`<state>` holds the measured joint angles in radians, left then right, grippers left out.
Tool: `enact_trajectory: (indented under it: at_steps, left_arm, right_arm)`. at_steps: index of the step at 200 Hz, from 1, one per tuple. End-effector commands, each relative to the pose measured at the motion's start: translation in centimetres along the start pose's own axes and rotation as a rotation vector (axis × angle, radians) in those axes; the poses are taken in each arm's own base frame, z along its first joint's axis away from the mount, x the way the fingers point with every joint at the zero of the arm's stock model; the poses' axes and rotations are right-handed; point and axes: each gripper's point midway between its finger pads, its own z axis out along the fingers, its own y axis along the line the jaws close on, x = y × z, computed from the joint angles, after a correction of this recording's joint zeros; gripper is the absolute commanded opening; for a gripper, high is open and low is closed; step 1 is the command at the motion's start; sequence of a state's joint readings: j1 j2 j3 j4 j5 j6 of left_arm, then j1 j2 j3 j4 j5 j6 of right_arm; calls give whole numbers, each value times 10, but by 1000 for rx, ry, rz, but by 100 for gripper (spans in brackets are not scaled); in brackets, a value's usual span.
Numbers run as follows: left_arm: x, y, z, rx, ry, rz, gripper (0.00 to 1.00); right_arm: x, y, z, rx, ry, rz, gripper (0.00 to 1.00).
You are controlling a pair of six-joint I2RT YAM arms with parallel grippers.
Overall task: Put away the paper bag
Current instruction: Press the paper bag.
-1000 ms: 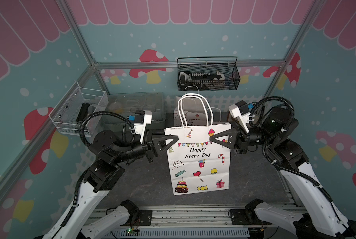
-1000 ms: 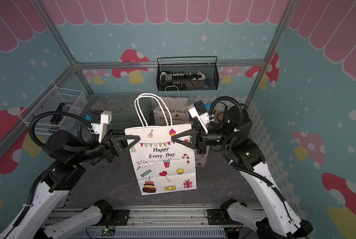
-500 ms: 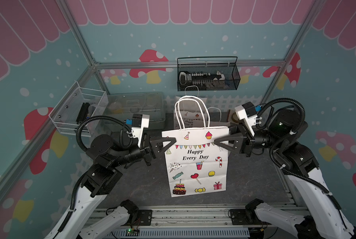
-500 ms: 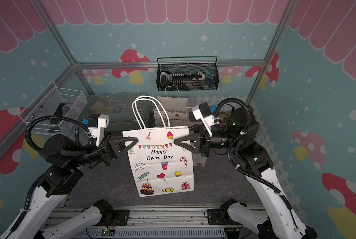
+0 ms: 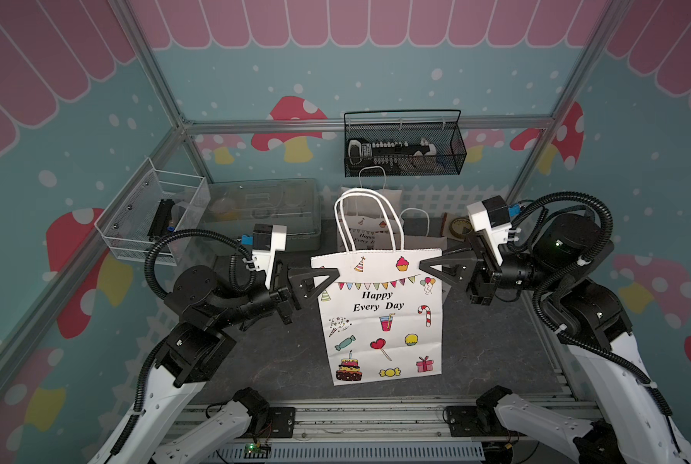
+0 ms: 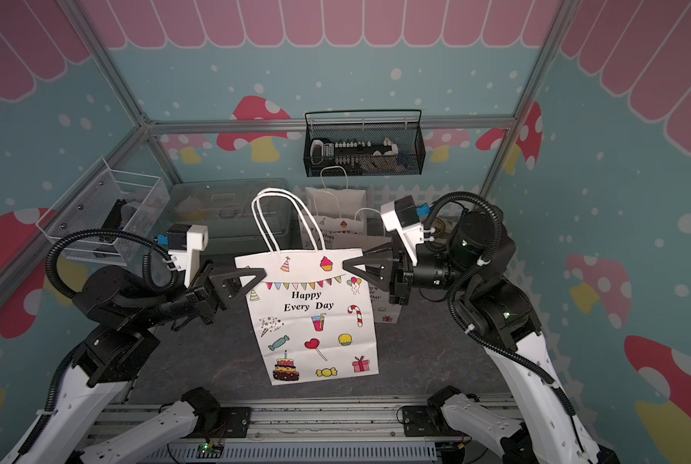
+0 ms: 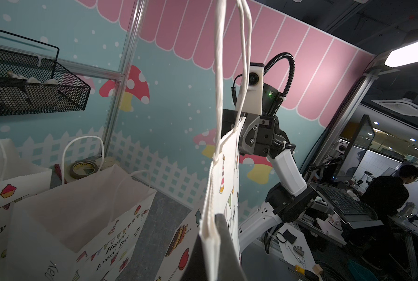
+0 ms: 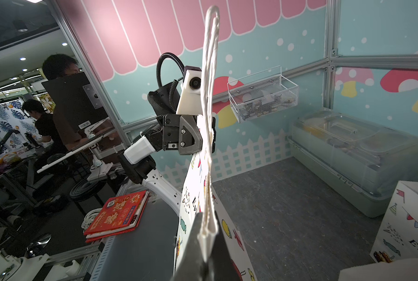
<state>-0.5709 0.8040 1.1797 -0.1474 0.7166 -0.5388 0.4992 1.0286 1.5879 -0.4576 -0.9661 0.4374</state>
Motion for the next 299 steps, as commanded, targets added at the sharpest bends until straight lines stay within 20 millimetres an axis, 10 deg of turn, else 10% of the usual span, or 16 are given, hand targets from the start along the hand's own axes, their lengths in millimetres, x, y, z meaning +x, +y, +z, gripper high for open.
enact_trajectory:
  at_steps: [1,65,134,207,249,281,299]
  left_arm:
    - [8,-3,-1,32,14,-20,25]
    - [26,-5,-5,65,37,-60,38]
    - [26,0,-8,27,11,-71,9]
    - [19,10,-1,6,-17,-114,0]
    - [11,-2,-4,48,-39,-119,0]
    - [6,-8,-5,71,-47,-122,0]
    - [6,-10,-5,80,-43,-124,0]
  right_arm:
    - [-7,8,-6,15,-25,-53,0]
    - [-12,14,-12,29,-56,-71,0]
    - [0,17,-12,-8,-52,-33,0]
    - [37,-3,-10,32,-52,42,37]
    - [45,0,-12,16,-49,47,76]
    - [46,0,-11,18,-47,47,78]
    - [46,1,-12,17,-48,46,63]
